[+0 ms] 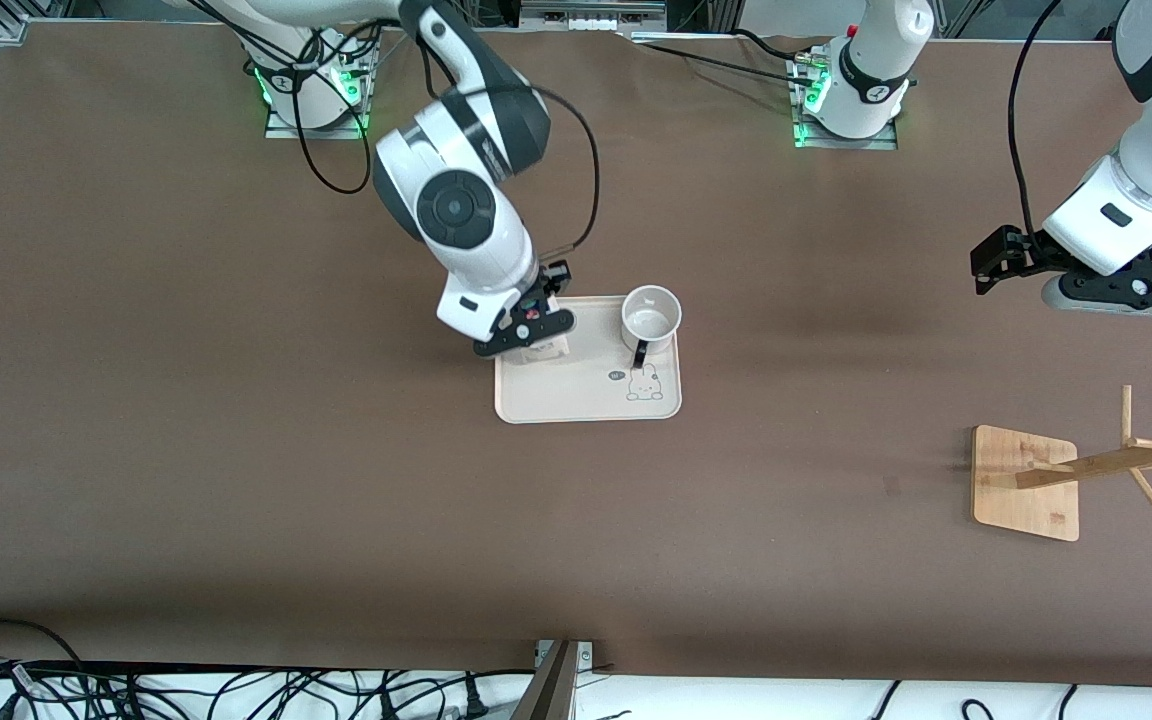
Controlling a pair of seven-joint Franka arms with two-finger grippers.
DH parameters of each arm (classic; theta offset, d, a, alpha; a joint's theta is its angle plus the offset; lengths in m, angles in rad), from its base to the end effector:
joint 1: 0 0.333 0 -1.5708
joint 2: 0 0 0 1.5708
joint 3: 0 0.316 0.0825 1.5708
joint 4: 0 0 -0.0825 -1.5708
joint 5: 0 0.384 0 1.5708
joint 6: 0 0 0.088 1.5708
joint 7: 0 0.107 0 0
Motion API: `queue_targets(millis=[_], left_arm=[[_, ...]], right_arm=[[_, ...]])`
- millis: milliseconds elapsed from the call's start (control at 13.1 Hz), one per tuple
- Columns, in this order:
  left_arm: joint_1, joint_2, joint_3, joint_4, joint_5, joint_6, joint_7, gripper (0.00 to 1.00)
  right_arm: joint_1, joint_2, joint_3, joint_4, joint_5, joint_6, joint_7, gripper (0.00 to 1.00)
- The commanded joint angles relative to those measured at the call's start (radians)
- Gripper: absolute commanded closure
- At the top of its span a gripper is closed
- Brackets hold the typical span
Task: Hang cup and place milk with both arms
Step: 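Lift the carton with the right gripper while the left gripper reaches the mug, then carry the carton off the tray while the left gripper grasps the mug rim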
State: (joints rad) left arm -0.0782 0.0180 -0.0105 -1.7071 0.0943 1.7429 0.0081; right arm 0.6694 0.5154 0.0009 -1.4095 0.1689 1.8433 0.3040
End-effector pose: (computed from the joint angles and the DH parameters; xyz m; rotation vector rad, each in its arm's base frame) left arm 0.5688 -0.0420 0.5649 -3.0446 0.1709 -0.0328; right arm 0.5370 0.4425 0.3988 -2.9919 -0.4736 0.2238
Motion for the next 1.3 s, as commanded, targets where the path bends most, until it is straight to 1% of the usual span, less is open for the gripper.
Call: queue_targets(millis=[0, 152, 229, 305, 381, 534, 686, 762, 839, 991, 1220], left_arm=[[-0.006, 0.011, -0.002, 0.027, -0.030, -0.046, 0.012, 0.00], [-0.014, 0.029, -0.002, 0.026, -0.093, -0.095, 0.015, 0.00], [-0.018, 0.036, -0.003, 0.026, -0.128, -0.118, 0.038, 0.00], [-0.032, 0.052, -0.012, 0.026, -0.142, -0.126, 0.091, 0.00], [-0.049, 0.072, -0.029, 0.026, -0.142, -0.128, 0.125, 0.00], [-0.093, 0.146, -0.069, 0.027, -0.142, -0.128, 0.138, 0.00], [-0.162, 0.232, -0.095, 0.035, -0.128, -0.082, 0.121, 0.00], [-0.207, 0.267, -0.097, 0.047, -0.128, -0.045, 0.101, 0.00], [-0.248, 0.293, -0.095, 0.052, -0.128, -0.022, 0.039, 0.00], [-0.336, 0.330, -0.097, 0.052, -0.127, 0.047, -0.132, 0.00], [-0.454, 0.411, -0.095, 0.052, -0.127, 0.189, -0.319, 0.00]], right_arm=[[-0.004, -0.118, -0.034, -0.016, -0.046, -0.117, 0.004, 0.61], [-0.004, -0.178, -0.129, 0.009, -0.066, -0.229, -0.005, 0.61], [-0.004, -0.187, -0.192, 0.041, -0.066, -0.295, -0.037, 0.61], [-0.004, -0.187, -0.259, 0.076, -0.065, -0.361, -0.086, 0.61], [-0.005, -0.187, -0.333, 0.105, -0.058, -0.395, -0.115, 0.61], [-0.010, -0.187, -0.444, 0.115, -0.034, -0.406, -0.143, 0.61], [-0.031, -0.183, -0.548, 0.110, 0.033, -0.407, -0.202, 0.61], [-0.057, -0.176, -0.567, 0.103, 0.038, -0.407, -0.251, 0.61], [-0.103, -0.170, -0.567, 0.099, 0.038, -0.407, -0.297, 0.61], [-0.163, -0.149, -0.567, 0.084, 0.038, -0.435, -0.333, 0.61], [-0.205, -0.109, -0.567, 0.055, 0.037, -0.450, -0.364, 0.61]])
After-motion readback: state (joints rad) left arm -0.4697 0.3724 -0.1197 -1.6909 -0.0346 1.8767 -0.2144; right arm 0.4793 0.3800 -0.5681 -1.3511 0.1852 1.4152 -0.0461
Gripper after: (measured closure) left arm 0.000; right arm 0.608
